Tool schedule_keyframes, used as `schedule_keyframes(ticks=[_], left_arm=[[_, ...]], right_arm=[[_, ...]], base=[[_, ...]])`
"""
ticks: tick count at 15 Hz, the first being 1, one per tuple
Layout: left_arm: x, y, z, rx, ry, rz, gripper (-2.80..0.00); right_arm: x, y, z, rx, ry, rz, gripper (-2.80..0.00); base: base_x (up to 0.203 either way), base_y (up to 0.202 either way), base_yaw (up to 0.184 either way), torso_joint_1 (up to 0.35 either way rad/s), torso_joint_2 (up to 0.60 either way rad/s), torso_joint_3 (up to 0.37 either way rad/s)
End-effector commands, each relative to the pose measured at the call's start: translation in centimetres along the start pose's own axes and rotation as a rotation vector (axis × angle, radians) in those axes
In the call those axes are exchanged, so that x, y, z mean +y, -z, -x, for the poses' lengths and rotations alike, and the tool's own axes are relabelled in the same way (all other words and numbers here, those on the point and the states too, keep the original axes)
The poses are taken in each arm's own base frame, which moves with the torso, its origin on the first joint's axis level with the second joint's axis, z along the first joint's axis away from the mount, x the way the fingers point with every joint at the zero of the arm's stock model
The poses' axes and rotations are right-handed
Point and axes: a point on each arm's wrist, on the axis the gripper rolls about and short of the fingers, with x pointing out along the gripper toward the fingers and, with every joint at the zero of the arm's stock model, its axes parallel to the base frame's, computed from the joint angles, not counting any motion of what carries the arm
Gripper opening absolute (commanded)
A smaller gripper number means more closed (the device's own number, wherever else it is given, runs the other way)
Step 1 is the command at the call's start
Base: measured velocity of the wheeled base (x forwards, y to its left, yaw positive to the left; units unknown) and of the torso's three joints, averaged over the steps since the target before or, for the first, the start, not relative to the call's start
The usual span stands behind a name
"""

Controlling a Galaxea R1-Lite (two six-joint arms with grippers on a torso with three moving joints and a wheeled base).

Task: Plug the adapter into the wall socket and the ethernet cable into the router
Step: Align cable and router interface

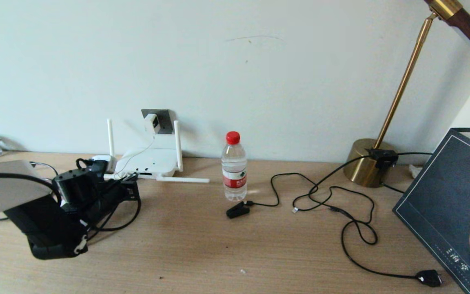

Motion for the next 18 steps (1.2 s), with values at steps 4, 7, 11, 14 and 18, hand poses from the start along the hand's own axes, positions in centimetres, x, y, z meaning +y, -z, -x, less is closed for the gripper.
schedule_keyframes(ticks=[4,7,11,14,18], left_arm=[[0.07,0.75,-0.70,0.004,-0.001,-0.002,-2.80],[0.13,0.89,-0.88,0.004,-0.003,-0.002,-2.80],[0.37,0.91,-0.85,0.005,-0.009,-0.001,-2.80],[0.42,0.94,-0.83,0.006,-0.009,-0.001,-2.80],[0.39,1.00,-0.61,0.012,-0.010,0.000,-2.80]], right_arm=[[0.00,0.02,-0.01,0.003,-0.001,0.001,-2.80],[0.00,0.02,-0.01,0.003,-0.001,0.001,-2.80],[0.00,0.02,-0.01,0.003,-0.001,0.001,-2.80],[0.00,0.02,-0.01,0.003,0.000,0.001,-2.80],[0.00,0.02,-0.01,0.003,-0.001,0.001,-2.80]], base=[[0.000,0.000,0.000,0.000,0.00,0.000],[0.000,0.000,0.000,0.000,0.00,0.000],[0.000,0.000,0.000,0.000,0.00,0.000],[0.000,0.000,0.000,0.000,0.00,0.000],[0.000,0.000,0.000,0.000,0.00,0.000]])
